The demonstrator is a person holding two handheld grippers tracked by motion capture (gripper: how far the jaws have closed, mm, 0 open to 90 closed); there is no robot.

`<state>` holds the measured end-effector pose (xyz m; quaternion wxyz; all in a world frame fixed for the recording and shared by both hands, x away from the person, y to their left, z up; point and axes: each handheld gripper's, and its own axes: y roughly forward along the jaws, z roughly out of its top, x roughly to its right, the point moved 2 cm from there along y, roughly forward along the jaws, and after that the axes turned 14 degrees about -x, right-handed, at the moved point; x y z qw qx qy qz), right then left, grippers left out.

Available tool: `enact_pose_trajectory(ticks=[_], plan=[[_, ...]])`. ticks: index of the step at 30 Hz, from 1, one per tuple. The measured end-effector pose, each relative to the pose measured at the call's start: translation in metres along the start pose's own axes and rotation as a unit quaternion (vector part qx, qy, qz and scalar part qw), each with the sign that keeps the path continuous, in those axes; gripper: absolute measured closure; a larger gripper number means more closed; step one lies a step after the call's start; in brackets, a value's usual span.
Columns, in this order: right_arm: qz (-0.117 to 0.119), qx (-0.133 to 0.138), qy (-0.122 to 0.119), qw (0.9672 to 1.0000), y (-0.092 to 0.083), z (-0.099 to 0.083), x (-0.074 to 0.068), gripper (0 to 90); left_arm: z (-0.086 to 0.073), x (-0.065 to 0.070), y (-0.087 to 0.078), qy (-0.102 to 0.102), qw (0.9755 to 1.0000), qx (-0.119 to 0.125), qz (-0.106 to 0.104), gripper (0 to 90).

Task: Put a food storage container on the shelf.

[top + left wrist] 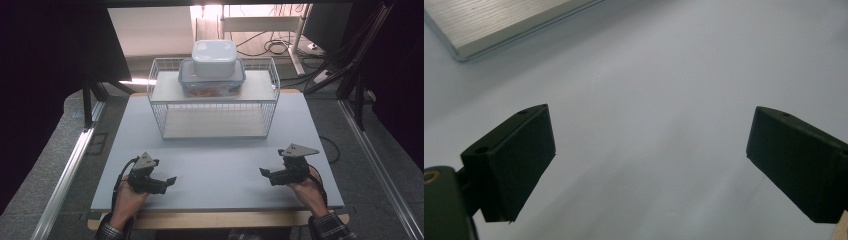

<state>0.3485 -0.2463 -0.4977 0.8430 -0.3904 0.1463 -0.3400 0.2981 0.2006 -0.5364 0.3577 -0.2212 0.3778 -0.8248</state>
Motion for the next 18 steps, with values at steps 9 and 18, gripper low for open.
enact_pose_trajectory(ticks=[9, 18], plan=[[-0.014, -0.006, 0.023, 0.9996, 0.001, -0.010, 0.017, 1.0, -0.006, -0.012, 0.003, -0.028, 0.9996, -0.002, -0.009, 4.7], [-0.003, -0.022, 0.039, 0.9990, 0.008, -0.015, 0.025, 1.0, -0.007, -0.016, 0.009, -0.042, 0.9986, -0.007, -0.032, 3.9]])
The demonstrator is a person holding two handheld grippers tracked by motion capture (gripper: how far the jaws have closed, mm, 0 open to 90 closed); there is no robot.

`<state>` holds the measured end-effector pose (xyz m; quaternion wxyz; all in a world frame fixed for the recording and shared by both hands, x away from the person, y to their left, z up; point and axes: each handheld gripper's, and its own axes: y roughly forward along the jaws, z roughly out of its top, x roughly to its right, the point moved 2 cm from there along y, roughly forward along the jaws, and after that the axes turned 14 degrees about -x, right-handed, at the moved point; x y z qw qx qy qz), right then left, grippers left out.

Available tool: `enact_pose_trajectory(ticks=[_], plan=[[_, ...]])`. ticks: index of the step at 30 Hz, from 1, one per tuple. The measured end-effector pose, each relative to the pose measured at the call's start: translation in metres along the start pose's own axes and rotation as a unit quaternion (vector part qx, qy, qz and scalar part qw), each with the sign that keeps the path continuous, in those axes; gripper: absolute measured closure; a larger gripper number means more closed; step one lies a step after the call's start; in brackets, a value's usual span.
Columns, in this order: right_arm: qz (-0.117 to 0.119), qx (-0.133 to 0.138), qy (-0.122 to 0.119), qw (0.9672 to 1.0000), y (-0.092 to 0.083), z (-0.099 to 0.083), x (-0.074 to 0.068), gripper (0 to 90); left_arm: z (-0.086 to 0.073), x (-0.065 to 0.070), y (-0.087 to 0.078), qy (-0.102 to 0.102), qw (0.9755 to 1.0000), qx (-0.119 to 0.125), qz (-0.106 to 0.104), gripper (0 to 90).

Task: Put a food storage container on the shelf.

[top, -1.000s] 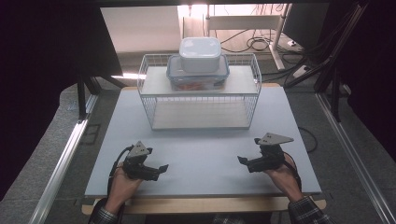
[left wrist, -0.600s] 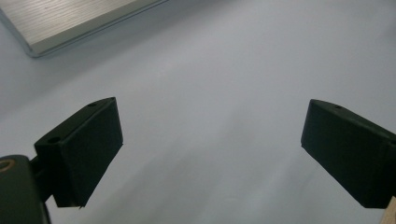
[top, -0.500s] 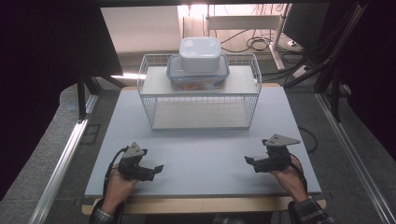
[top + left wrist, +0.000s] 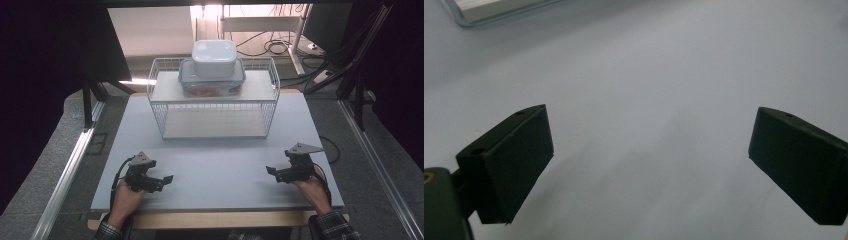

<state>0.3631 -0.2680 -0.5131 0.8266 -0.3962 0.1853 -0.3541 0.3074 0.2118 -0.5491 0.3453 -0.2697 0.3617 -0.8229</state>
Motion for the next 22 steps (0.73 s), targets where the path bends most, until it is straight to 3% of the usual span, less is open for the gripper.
enact_pose_trajectory(ticks=[12, 17, 22], plan=[[0.002, -0.032, -0.009, 0.9994, 0.014, -0.003, -0.002, 1.0, 0.000, 0.004, 0.011, 0.016, 0.9991, -0.039, 0.001, 3.4], [0.005, -0.038, -0.007, 0.9993, 0.016, -0.004, -0.002, 1.0, -0.001, 0.006, 0.016, 0.026, 0.9973, -0.068, 0.015, 3.4], [0.004, -0.037, -0.007, 0.9993, 0.016, -0.003, -0.002, 1.0, 0.000, 0.005, 0.015, 0.020, 0.9976, -0.064, 0.015, 3.2]])
